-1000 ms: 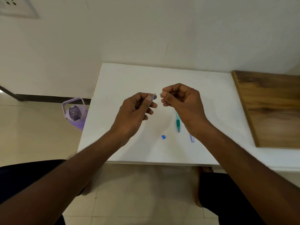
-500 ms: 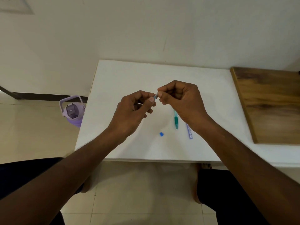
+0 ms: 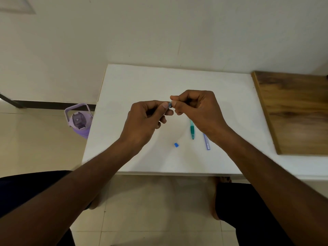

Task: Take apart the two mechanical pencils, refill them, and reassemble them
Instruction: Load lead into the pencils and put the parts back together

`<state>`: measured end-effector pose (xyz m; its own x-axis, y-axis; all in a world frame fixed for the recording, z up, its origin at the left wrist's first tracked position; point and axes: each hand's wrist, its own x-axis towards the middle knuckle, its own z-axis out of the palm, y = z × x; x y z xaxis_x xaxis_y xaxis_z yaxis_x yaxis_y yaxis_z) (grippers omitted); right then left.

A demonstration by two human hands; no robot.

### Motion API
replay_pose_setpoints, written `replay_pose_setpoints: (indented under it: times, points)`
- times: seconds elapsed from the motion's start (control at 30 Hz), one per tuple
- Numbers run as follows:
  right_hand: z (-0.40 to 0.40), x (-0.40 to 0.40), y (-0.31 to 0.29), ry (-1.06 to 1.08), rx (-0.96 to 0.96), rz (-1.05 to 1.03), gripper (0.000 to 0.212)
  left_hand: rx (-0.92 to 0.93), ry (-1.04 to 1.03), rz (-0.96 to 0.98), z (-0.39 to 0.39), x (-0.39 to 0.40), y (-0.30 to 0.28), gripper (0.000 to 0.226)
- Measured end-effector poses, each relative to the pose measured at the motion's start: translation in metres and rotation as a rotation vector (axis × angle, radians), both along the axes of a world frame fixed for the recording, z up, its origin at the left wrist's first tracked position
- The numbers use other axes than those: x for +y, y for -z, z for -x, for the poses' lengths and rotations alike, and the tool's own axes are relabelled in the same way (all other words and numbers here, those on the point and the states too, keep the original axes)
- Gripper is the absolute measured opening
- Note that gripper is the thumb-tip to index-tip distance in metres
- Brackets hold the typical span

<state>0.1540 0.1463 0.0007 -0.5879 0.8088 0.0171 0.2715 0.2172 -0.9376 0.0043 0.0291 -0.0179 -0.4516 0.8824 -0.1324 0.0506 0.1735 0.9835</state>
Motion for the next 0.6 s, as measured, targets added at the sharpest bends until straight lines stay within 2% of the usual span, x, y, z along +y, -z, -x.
replay_pose_setpoints:
  times: [0.17,0.33,0.43,0.5,0.6]
  points:
    - [0.002,-0.007,0.003,0.039,0.037,-0.028,0.008,-0.094,-0.031,-0.007,-0.006,0.006,0.002,0.024]
    - [0.001,-0.007,0.000,-0.094,-0.087,-0.064,0.040,-0.430,-0.093,0.000,-0.006,0.012,0.003,0.025]
    - [0.001,-0.007,0.000,-0.104,-0.161,-0.086,0.056,-0.485,-0.133,-0.006,-0.007,0.013,0.005,0.024]
    - [-0.003,-0.003,0.000,-0.027,-0.229,-0.150,0.050,-0.438,-0.155,-0.024,-0.006,0.013,0.007,0.024]
    - [-0.014,0.003,0.001,0.022,-0.367,-0.255,0.021,-0.398,-0.223,-0.011,-0.002,0.014,0.008,0.023]
